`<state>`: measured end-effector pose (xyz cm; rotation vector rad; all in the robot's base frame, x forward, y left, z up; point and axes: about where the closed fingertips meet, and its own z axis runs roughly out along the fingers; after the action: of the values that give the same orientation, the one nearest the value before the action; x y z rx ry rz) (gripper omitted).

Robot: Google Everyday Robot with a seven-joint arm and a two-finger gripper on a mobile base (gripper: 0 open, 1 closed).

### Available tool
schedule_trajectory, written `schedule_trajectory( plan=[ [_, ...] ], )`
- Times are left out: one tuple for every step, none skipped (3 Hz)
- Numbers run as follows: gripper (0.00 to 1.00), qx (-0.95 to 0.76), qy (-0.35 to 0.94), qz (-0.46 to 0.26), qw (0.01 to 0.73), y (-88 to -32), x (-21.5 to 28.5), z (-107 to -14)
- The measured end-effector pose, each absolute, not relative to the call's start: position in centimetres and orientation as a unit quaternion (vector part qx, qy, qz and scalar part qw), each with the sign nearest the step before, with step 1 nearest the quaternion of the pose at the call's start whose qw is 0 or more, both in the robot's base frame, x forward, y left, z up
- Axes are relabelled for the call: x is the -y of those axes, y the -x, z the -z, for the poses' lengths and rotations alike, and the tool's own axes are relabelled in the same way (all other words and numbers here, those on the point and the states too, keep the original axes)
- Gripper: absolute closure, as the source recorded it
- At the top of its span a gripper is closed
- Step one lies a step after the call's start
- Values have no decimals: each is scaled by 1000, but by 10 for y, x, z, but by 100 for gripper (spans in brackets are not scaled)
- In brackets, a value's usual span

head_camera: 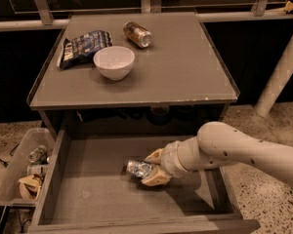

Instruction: Place redbull can into top drawer

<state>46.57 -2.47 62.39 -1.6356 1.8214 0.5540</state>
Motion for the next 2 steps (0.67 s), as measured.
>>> schedule_trajectory(
  plan=[
    [10,-690,619,-210,311,-466,25,-624],
    [0,-690,619,-210,311,-466,25,-624]
  ],
)
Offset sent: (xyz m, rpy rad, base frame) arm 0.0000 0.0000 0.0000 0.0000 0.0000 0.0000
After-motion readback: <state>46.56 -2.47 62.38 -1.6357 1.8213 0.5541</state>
